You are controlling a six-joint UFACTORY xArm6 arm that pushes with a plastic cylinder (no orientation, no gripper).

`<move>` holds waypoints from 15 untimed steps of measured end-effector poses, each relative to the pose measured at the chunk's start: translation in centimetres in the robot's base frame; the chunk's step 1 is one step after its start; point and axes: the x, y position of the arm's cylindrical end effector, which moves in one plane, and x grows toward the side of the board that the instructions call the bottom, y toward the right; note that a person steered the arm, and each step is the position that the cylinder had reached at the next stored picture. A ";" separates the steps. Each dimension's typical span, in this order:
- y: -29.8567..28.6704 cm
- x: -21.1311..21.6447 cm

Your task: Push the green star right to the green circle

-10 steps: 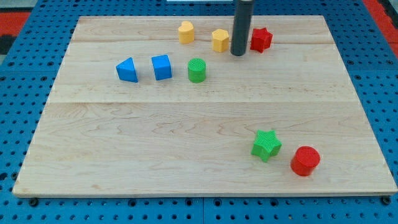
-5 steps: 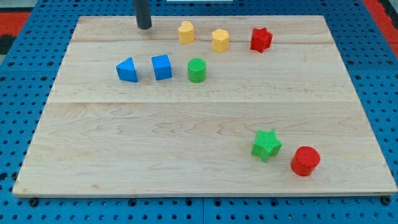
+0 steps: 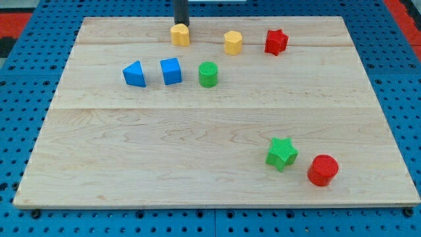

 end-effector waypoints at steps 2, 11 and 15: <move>-0.3 2.1; 5.0 10.9; 20.0 23.1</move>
